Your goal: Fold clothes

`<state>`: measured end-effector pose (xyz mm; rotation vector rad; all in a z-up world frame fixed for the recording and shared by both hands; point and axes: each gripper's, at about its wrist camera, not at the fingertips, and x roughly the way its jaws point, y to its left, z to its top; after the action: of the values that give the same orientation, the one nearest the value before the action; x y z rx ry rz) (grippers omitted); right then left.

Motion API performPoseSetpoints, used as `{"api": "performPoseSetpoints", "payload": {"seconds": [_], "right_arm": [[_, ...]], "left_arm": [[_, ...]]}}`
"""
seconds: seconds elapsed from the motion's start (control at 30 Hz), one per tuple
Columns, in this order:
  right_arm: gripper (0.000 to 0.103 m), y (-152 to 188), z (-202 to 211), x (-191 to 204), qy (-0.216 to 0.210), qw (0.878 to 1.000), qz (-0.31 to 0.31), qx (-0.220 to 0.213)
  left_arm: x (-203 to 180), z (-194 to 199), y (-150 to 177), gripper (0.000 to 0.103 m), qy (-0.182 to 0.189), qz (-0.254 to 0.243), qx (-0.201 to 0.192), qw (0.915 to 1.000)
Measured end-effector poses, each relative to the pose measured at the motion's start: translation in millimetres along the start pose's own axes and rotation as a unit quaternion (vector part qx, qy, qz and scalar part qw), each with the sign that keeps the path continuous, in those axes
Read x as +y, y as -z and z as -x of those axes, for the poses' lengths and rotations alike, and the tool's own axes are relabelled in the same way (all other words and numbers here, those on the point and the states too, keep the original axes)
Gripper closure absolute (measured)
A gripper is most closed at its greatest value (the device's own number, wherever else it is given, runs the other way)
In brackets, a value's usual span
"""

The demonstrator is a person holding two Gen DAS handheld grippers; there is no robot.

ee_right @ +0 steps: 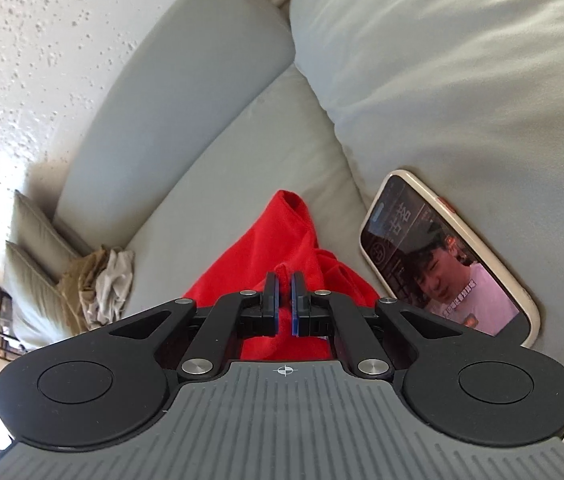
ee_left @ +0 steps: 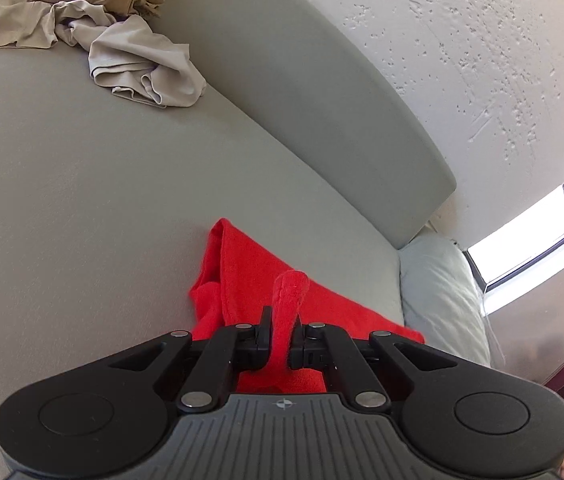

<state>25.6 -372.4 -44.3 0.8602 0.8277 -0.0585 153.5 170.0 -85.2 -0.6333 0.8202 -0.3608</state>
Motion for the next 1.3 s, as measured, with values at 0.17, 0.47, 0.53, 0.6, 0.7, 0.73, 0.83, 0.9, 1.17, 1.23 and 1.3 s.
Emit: {"api": "performPoseSetpoints", "payload": {"seconds": [0.17,0.47,0.53,0.6,0.7,0.73,0.83,0.9,1.17,1.23,1.3], "right_arm": [[0.098,21,8,-2,0.031,0.999,0.034,0.013],[0.053,42,40,8,0.047,0.994,0.093,-0.015],[0.053,34,32,25,0.04,0.992,0.12,-0.001],[0.053,26,9,42,0.04,0.989,0.14,0.037],[0.056,16,-49,54,0.06,0.984,0.13,0.11],[0.056,12,-62,54,0.072,0.983,0.117,0.121],[0.054,2,-84,52,0.099,0.981,0.104,0.131],[0.049,0,-89,47,0.103,0.977,0.106,0.157],[0.046,27,-31,33,0.0,0.941,0.122,0.315],[0.045,36,0,37,0.015,0.941,0.16,0.297],[0.044,39,21,44,0.013,0.947,0.182,0.265]], "left_arm": [[-8,-5,25,0.093,-0.077,-0.05,0.053,0.9944],[-64,74,45,0.065,-0.156,-0.089,-0.108,0.9777],[-80,61,43,0.069,-0.14,-0.126,-0.105,0.9764],[-94,22,40,0.07,-0.124,-0.151,-0.056,0.9791],[-90,-39,32,0.069,-0.155,-0.155,0.03,0.9752],[-86,-54,29,0.073,-0.169,-0.152,0.054,0.9723],[-65,-67,25,0.086,-0.185,-0.144,0.102,0.9668],[-55,-60,27,0.1,-0.14,-0.153,0.154,0.9662],[-58,48,65,0.099,-0.002,-0.306,0.213,0.928],[-58,62,60,0.091,-0.008,-0.291,0.168,0.9417],[-60,72,53,0.076,-0.02,-0.272,0.122,0.9543]]}}
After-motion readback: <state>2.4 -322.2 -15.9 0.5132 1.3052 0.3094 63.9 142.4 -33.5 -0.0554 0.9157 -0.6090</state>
